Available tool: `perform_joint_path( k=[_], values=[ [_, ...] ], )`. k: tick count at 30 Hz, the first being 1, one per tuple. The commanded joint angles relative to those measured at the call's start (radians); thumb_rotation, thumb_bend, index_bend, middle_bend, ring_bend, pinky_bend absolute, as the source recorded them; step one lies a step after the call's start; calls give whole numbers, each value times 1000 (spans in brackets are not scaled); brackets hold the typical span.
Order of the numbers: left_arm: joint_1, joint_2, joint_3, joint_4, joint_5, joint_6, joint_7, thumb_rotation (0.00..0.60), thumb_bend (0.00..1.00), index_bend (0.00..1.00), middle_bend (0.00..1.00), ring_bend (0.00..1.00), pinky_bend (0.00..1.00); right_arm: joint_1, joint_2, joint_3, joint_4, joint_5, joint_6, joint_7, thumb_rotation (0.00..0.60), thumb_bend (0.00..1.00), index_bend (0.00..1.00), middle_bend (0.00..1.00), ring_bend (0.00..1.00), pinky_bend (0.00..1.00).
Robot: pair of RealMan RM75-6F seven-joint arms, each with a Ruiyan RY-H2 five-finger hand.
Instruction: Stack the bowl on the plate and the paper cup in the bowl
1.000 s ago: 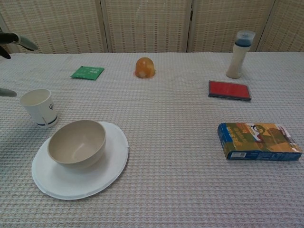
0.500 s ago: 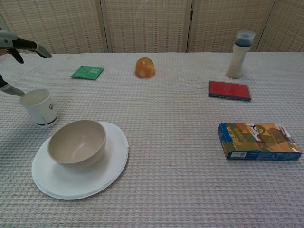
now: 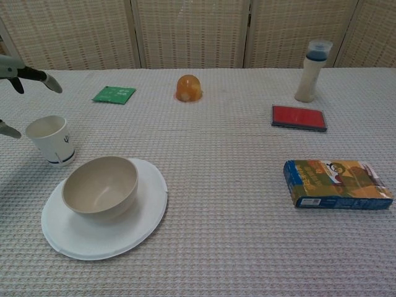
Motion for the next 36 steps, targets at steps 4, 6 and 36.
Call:
perform_joint_path(
  k=[4, 6, 36],
  values=[
    [-17, -35, 20, 56, 15, -18, -13, 600, 202, 180, 130, 0, 232, 1, 0, 0, -1, 3, -3, -2, 600, 157, 95, 33, 0, 0],
    [-24, -48, 25, 81, 18, -29, -20, 600, 202, 190, 130, 0, 232, 0, 1, 1, -1, 4, -1, -1, 600, 157, 95, 33, 0, 0],
    [-86, -114, 79, 207, 27, -84, -68, 600, 202, 294, 130, 0, 232, 1, -1, 6, -4, 17, -7, -9, 600, 157, 95, 33, 0, 0]
  ],
)
